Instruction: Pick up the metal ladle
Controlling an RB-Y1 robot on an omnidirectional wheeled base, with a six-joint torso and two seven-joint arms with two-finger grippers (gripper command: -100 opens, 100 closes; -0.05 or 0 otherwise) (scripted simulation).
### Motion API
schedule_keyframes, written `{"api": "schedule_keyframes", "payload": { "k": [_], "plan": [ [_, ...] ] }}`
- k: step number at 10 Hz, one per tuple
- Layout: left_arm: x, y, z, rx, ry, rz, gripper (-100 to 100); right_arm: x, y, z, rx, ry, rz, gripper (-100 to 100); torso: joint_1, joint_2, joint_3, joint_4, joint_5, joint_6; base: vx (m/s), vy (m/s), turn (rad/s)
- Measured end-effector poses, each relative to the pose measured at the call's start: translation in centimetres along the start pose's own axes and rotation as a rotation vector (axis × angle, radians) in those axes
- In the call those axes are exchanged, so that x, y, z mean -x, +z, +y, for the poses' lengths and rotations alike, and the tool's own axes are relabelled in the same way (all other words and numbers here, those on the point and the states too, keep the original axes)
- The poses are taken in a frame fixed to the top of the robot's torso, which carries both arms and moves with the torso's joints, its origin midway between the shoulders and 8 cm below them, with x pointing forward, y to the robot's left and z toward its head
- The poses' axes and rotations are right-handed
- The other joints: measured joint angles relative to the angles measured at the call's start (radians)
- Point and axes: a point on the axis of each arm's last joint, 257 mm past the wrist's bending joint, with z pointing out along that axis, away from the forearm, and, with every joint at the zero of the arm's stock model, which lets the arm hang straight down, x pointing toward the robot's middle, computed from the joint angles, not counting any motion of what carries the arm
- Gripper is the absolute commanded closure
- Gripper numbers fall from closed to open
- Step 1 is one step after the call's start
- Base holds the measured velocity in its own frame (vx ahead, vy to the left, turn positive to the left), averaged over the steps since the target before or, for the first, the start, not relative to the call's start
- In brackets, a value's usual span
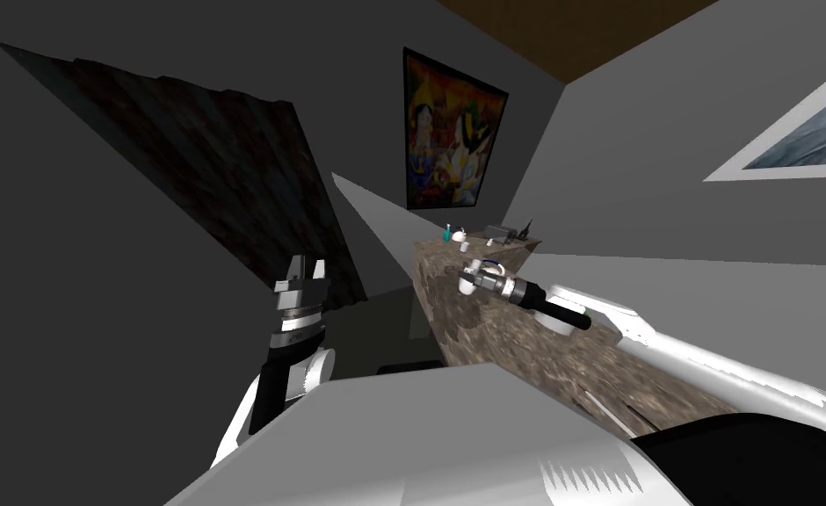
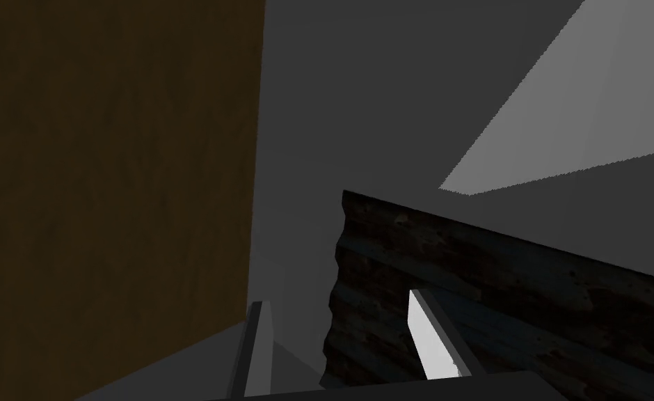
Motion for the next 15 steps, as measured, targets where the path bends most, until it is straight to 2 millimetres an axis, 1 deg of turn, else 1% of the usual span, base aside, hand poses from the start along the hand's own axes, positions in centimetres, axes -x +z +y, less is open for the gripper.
{"api": "schedule_keyframes", "payload": {
  "k": [1, 2, 3, 4, 6, 7, 8, 9, 10, 11, 12, 13, 14, 15],
  "plan": [
    [0.0, 0.0, 0.0, 0.0, 0.0, 0.0, 0, -0.8, -0.4, -1.1, -0.021, -0.011, 0.036, -100, -0.001, 0.001, 0.0, 0.0, 0.0, 0.0, -0.038, -0.015, 0.082],
    [0.0, 0.0, 0.0, 0.0, 0.0, 0.0, 0, -1.1, -0.6, -1.6, -0.031, -0.025, 0.066, -100, 0.0, 0.001, 0.001, 0.0, 0.0, 0.0, -0.05, -0.01, 0.116],
    [0.0, 0.0, 0.0, 0.0, 0.0, 0.0, 0, -2.1, -1.1, -2.7, -0.053, -0.034, 0.103, -100, 0.0, 0.002, 0.001, 0.0, 0.0, 0.0, -0.045, -0.01, 0.056],
    [0.0, 0.0, 0.0, 0.0, 0.0, 0.0, 0, -2.3, -1.3, -3.2, -0.064, -0.046, 0.131, -100, 0.0, 0.002, 0.001, 0.0, 0.0, 0.0, -0.057, -0.009, 0.092],
    [0.0, 0.0, 0.0, 0.0, 0.0, 0.0, 0, -3.1, -2.1, -4.9, -0.1, -0.066, 0.197, -100, -0.001, 0.002, 0.001, 0.001, 0.0, 0.0, -0.064, -0.02, 0.075],
    [0.0, 0.0, 0.0, 0.0, 0.0, 0.0, 0, -3.8, -2.9, -6.0, -0.123, -0.075, 0.237, -100, -0.001, 0.003, 0.002, 0.001, 0.0, 0.0, -0.069, -0.021, 0.048],
    [0.0, 0.0, 0.0, 0.0, 0.0, 0.0, 0, -4.1, -3.4, -6.5, -0.136, -0.083, 0.265, -100, -0.001, 0.003, 0.002, 0.001, 0.0, 0.0, -0.09, -0.015, 0.068],
    [0.0, 0.0, 0.0, 0.0, 0.0, 0.0, 0, -4.7, -4.4, -7.5, -0.159, -0.092, 0.306, -100, -0.001, 0.004, 0.003, 0.001, 0.0, 0.0, -0.081, -0.009, 0.038],
    [0.0, 0.0, 0.0, 0.0, 0.0, 0.0, 0, -5.0, -4.7, -8.1, -0.17, -0.1, 0.331, -100, 0.0, 0.004, 0.003, 0.001, 0.0, 0.0, -0.091, -0.012, 0.065],
    [0.0, 0.0, 0.0, 0.0, 0.0, 0.0, 0, -5.8, -5.4, -9.2, -0.195, -0.108, 0.373, -100, -0.001, 0.005, 0.003, 0.001, 0.0, 0.0, -0.072, -0.013, 0.033],
    [0.0, 0.0, 0.0, 0.0, 0.0, 0.0, 0, -6.2, -6.2, -9.8, -0.212, -0.108, 0.398, -100, -0.001, 0.004, 0.003, 0.001, 0.0, 0.001, -0.088, -0.017, 0.04],
    [0.0, 0.0, 0.0, 0.0, 0.0, 0.0, 0, -6.9, -7.3, -10.7, -0.233, -0.115, 0.438, -100, -0.001, 0.005, 0.003, 0.001, 0.0, 0.0, -0.165, -0.023, 0.065],
    [0.0, 0.0, 0.0, 0.0, 0.0, 0.0, 0, -7.9, -9.1, -12.0, -0.267, -0.11, 0.489, -100, -0.001, 0.008, 0.005, 0.002, 0.0, 0.001, -0.134, -0.018, 0.018],
    [0.0, 0.0, 0.0, 0.0, 0.0, 0.0, 0, -8.3, -9.7, -12.3, -0.28, -0.112, 0.516, -100, -0.001, 0.008, 0.005, 0.002, 0.0, 0.001, -0.048, -0.005, -0.007]
  ]
}}
